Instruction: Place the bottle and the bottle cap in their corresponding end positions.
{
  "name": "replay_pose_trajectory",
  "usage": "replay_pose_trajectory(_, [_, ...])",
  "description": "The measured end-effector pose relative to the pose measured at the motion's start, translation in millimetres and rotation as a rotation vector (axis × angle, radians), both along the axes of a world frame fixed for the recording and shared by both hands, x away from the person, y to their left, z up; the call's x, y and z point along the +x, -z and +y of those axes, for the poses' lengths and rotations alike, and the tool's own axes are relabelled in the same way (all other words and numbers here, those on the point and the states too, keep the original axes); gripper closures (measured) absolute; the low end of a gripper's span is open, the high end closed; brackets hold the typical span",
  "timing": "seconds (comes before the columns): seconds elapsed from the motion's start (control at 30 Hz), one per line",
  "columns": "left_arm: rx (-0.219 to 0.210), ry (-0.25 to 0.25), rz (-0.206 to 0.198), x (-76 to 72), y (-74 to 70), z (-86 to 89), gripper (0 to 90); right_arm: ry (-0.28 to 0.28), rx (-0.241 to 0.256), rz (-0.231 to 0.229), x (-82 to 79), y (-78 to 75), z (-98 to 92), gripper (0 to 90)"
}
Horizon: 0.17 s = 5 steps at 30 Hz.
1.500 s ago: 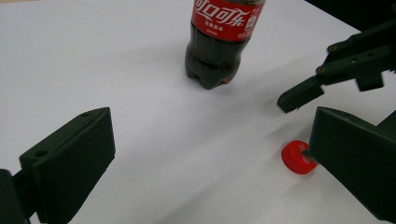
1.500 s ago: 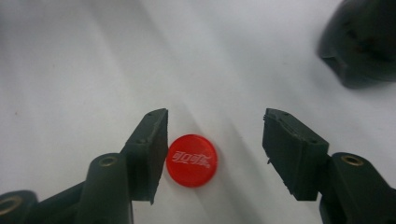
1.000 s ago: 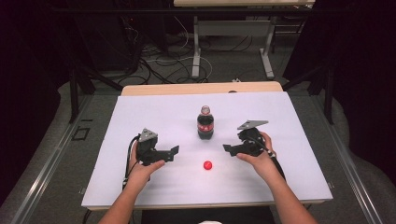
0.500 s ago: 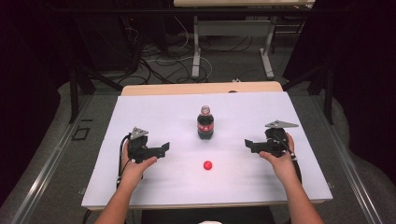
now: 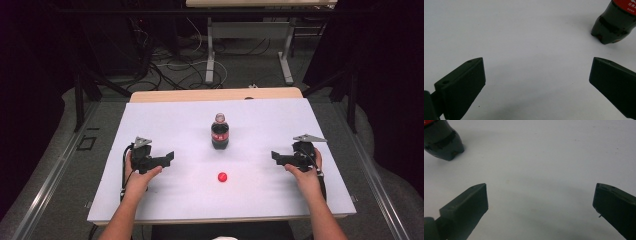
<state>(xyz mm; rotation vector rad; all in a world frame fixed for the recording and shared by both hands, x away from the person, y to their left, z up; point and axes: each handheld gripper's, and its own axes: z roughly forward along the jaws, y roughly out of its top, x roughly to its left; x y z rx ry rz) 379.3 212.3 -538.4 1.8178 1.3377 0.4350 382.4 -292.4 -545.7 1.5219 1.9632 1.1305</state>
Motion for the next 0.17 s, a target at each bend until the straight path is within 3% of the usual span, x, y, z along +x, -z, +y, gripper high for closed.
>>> replay_pose_trajectory(0.17, [-0.013,-0.026,0.001,2.0,2.7,3.7,0.7,0.014,0.008,0.017,-0.3,1.3,-2.6,0.0])
